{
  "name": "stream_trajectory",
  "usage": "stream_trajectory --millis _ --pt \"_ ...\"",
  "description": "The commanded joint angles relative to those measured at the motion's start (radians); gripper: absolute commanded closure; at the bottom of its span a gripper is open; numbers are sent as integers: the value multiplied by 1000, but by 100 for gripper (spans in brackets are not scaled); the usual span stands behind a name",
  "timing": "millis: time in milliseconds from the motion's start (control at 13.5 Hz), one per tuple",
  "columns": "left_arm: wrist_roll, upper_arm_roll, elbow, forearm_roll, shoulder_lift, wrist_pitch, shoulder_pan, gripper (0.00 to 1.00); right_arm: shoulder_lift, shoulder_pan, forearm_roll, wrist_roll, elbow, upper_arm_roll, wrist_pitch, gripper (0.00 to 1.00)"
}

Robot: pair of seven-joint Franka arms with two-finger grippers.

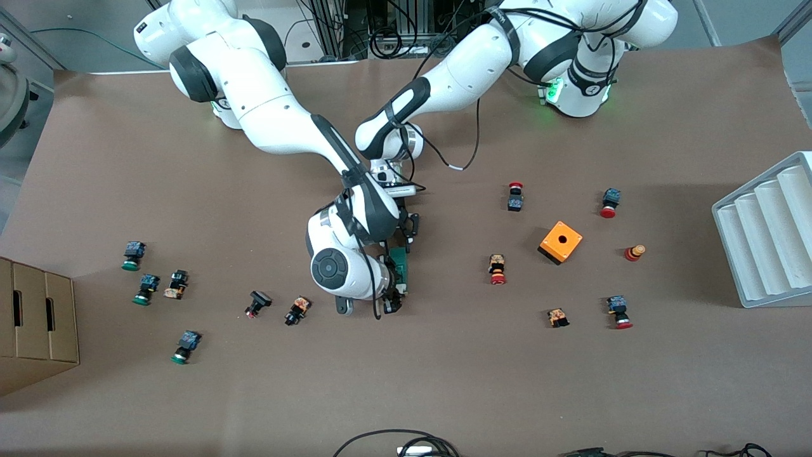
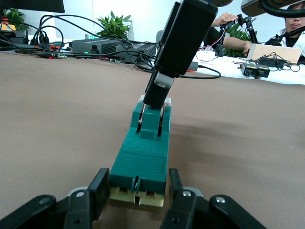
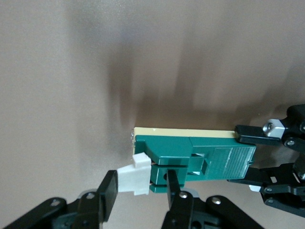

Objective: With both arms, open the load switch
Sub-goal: 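Lower the right gripper onto the white lever of the switch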

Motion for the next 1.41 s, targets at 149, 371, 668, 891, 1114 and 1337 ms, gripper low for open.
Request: stream_trajectory --millis 149,371,668,891,1114,1337 --pt "-4 -4 -4 -13 -7 -10 -2 42 27 1 28 17 40 5 -14 58" --pt "-4 -4 -4 -13 -7 -10 -2 44 21 3 26 19 34 5 -17 58" --pt "-2 -4 -4 -13 -9 -10 -2 46 10 3 26 19 26 5 -20 59" --pt "-1 -4 -4 -13 -7 -10 -2 46 -2 3 26 19 8 6 -24 59" --pt "5 -4 -4 -11 -7 -9 -2 45 -2 3 25 19 6 8 -24 59" --pt "4 -4 -4 -13 -7 -10 -2 45 -13 1 18 16 -18 15 -19 59"
